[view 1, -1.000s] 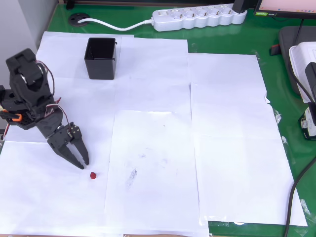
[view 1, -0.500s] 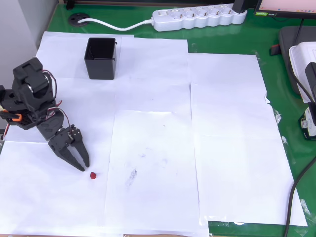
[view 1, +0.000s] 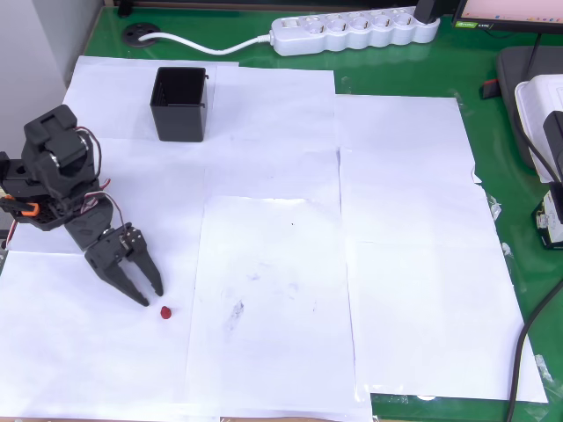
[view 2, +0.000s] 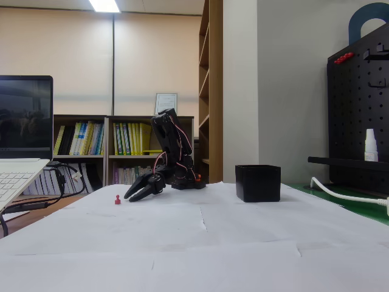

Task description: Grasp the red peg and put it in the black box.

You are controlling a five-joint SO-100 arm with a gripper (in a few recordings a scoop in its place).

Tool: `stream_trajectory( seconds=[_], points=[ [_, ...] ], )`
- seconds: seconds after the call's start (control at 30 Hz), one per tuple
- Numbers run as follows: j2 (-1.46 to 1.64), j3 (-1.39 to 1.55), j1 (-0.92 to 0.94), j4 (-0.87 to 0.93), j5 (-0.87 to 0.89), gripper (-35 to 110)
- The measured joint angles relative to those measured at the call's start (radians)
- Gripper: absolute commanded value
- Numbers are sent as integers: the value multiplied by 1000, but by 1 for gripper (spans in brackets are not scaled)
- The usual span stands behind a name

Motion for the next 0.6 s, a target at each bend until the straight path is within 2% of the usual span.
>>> stream_trajectory(
  seconds=[0.1, 0.6],
  points=[
    [0, 28, 0, 6, 5, 19],
    [41, 133, 15, 18, 9, 19]
  ],
)
